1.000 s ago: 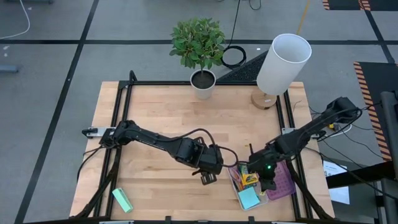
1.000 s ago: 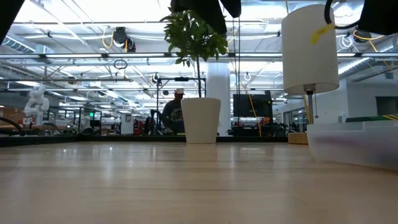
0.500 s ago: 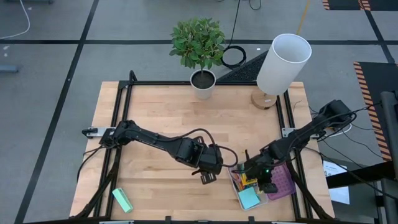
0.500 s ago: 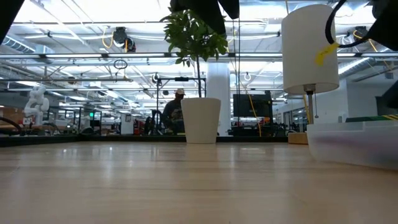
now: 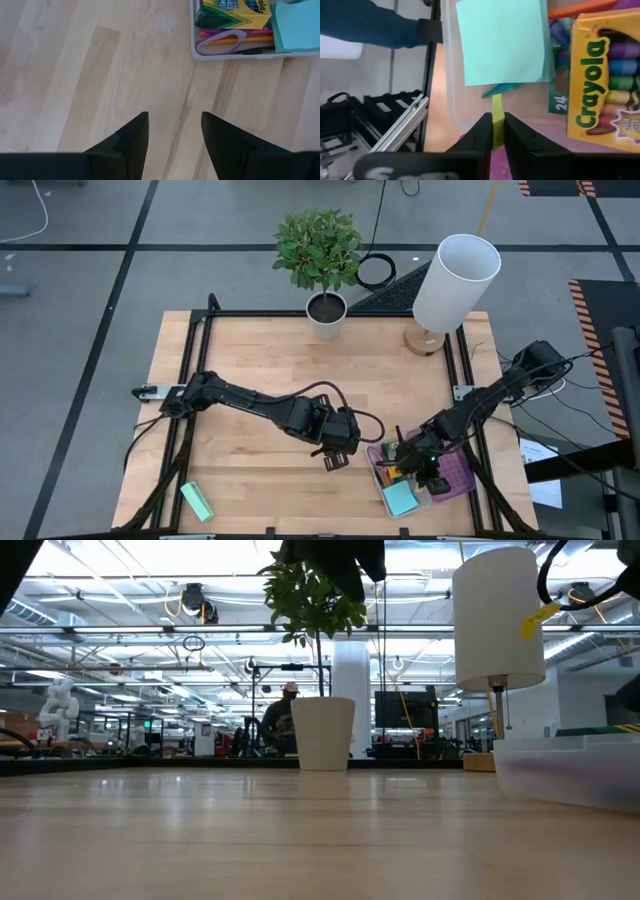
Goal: Pack school essentials
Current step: Put the green eraser into the purple supply box
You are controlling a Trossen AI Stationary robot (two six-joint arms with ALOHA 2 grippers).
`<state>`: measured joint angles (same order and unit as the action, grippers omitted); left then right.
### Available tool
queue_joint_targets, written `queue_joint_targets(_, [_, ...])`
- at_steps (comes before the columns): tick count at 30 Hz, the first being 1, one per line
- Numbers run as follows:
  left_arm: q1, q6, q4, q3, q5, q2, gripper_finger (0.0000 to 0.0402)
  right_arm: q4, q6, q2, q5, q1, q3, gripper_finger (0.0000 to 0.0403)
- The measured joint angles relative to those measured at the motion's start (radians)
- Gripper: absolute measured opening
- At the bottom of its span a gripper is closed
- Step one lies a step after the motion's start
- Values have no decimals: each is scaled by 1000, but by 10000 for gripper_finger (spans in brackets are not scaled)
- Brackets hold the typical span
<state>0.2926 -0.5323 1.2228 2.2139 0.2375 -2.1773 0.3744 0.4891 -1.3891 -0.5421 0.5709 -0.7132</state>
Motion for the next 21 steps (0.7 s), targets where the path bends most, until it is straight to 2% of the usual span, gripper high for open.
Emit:
queue_joint_targets(9, [-20,18,0,0,0,0,184,-6,24,0,65,34,0,90])
queue_joint_targets(15, [-21,23,-1,0,0,0,184,-1,23,0,152,33,0,108])
queue_joint_targets(21, [-20,21,-1,0,0,0,184,-2,1,0,176,33,0,121])
